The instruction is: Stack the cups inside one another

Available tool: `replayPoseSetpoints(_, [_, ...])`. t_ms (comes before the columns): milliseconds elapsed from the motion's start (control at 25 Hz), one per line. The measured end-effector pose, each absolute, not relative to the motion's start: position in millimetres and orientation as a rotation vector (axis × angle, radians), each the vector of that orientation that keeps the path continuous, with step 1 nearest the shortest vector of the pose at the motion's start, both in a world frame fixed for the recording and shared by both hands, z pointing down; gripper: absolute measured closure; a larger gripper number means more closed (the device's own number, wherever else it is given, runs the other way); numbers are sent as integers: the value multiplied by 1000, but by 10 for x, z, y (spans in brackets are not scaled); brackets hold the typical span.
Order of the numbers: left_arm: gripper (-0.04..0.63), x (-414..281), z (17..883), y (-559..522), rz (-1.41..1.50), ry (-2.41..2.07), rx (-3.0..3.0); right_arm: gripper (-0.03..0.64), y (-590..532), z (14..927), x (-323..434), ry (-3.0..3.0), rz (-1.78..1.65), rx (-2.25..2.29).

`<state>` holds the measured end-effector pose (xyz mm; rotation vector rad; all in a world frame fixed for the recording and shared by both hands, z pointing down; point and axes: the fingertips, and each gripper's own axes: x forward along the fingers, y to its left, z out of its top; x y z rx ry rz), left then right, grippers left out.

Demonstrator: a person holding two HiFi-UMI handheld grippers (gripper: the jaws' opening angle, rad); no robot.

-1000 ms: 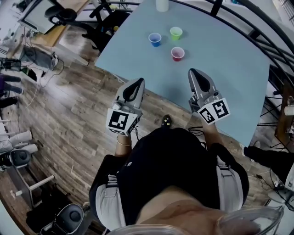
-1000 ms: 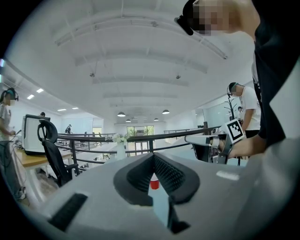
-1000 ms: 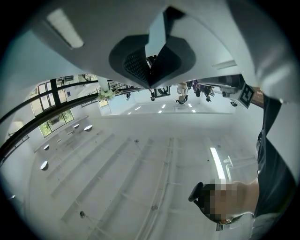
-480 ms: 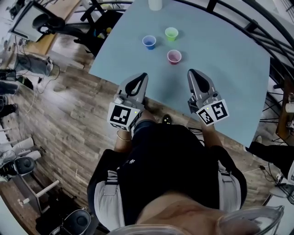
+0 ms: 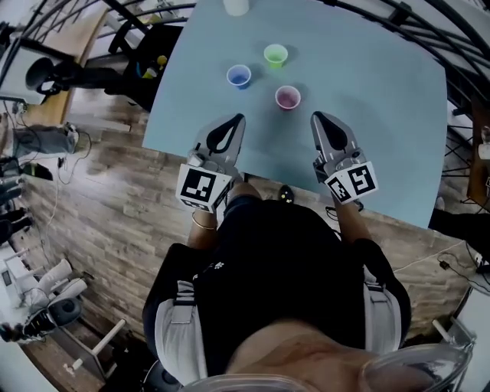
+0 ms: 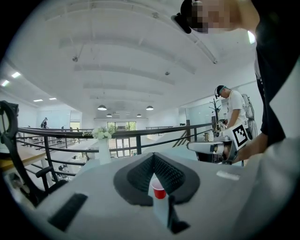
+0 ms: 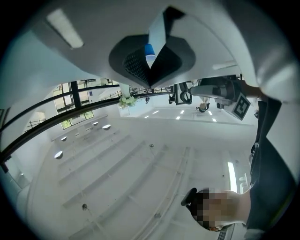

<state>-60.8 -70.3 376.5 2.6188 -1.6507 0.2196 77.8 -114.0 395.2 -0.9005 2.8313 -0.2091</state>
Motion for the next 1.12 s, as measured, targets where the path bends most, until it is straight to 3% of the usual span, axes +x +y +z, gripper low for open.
replayPoseSetpoints(360, [603, -971, 3959, -1091, 204, -1551, 2622, 582, -1441, 4323, 494, 2834, -269, -1042])
replayPoseSetpoints(600, [603, -1088, 4024, -1157, 214, -1534, 2611, 496, -1562, 4685, 397, 2890, -291, -1105])
replayPoseSetpoints(960, [603, -1241, 4037, -1219, 224, -1568, 2588, 275, -1778, 5240, 210, 3029, -308, -1167])
replayPoseSetpoints(1120, [603, -1237, 4081, -1272, 230, -1575, 2580, 256, -1865, 5430, 141, 3086, -321, -1176])
